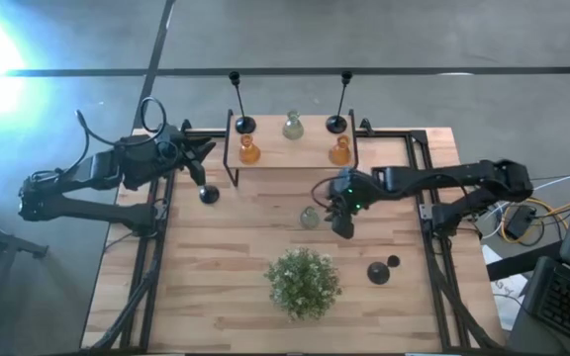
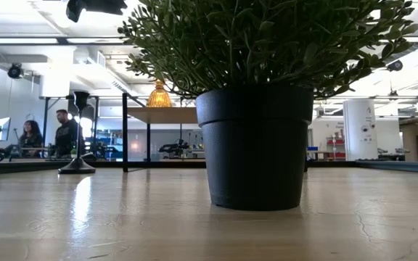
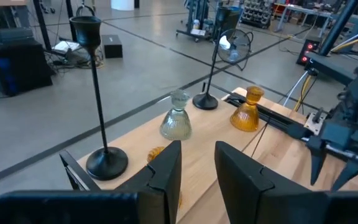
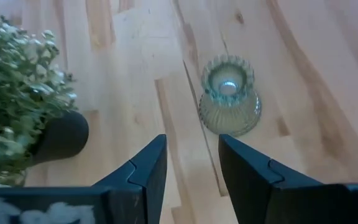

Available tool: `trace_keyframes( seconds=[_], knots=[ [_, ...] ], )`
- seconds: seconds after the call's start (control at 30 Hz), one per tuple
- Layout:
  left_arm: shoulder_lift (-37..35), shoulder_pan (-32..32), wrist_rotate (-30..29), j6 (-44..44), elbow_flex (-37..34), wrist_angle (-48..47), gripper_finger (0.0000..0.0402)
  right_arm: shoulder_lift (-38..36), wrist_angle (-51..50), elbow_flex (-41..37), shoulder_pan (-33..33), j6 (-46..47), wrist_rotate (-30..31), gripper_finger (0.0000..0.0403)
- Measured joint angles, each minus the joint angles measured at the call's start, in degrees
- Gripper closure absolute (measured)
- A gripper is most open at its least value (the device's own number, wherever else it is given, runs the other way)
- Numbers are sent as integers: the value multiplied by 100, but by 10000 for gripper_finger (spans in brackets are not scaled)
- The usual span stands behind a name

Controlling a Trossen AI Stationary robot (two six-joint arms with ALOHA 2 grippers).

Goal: Pick & Place candle stick holders
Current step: Put the green glass candle holder on the shelf

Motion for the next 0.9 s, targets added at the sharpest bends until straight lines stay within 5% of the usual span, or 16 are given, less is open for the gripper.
trace_keyframes(
  seconds=[0.37, 0.9],
  knots=[
    [0, 0, 0, 0, 0, 140, 300, -89, 2940, -1700, -2, 101, 31, 208],
    [20, 4, 0, -76, 0, 202, 300, 1075, 4395, -1941, -5, -119, 301, 157]
  ],
)
